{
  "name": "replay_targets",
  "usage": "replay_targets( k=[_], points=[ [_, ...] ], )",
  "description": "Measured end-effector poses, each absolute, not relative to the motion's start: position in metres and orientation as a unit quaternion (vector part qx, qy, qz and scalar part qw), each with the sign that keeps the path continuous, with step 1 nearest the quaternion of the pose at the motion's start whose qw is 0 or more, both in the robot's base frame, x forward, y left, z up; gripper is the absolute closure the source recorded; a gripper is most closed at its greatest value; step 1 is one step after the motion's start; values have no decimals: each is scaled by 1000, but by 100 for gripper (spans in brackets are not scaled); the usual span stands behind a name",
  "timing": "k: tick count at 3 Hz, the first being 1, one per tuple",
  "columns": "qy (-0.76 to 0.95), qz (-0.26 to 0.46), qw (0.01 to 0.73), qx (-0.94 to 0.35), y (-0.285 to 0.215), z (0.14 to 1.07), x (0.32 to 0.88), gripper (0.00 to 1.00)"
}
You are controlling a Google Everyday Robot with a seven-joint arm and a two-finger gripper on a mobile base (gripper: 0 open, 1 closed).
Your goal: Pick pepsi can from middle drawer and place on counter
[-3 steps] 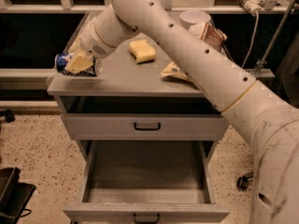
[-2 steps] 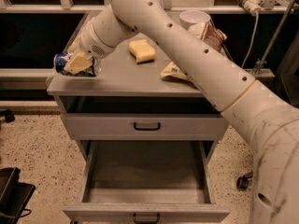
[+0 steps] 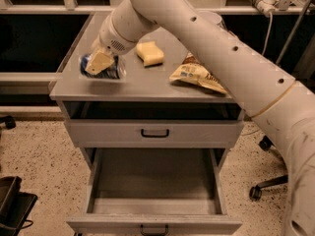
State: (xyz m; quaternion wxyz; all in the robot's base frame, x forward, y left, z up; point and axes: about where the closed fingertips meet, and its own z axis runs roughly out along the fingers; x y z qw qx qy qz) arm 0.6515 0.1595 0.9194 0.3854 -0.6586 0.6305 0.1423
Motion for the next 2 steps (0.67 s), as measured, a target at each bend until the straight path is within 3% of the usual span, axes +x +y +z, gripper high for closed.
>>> replay_targets(
  k=[1, 2],
  points=[
    [631, 141, 385, -658, 159, 919, 652, 0],
    [631, 141, 385, -658, 159, 919, 652, 0]
  ],
)
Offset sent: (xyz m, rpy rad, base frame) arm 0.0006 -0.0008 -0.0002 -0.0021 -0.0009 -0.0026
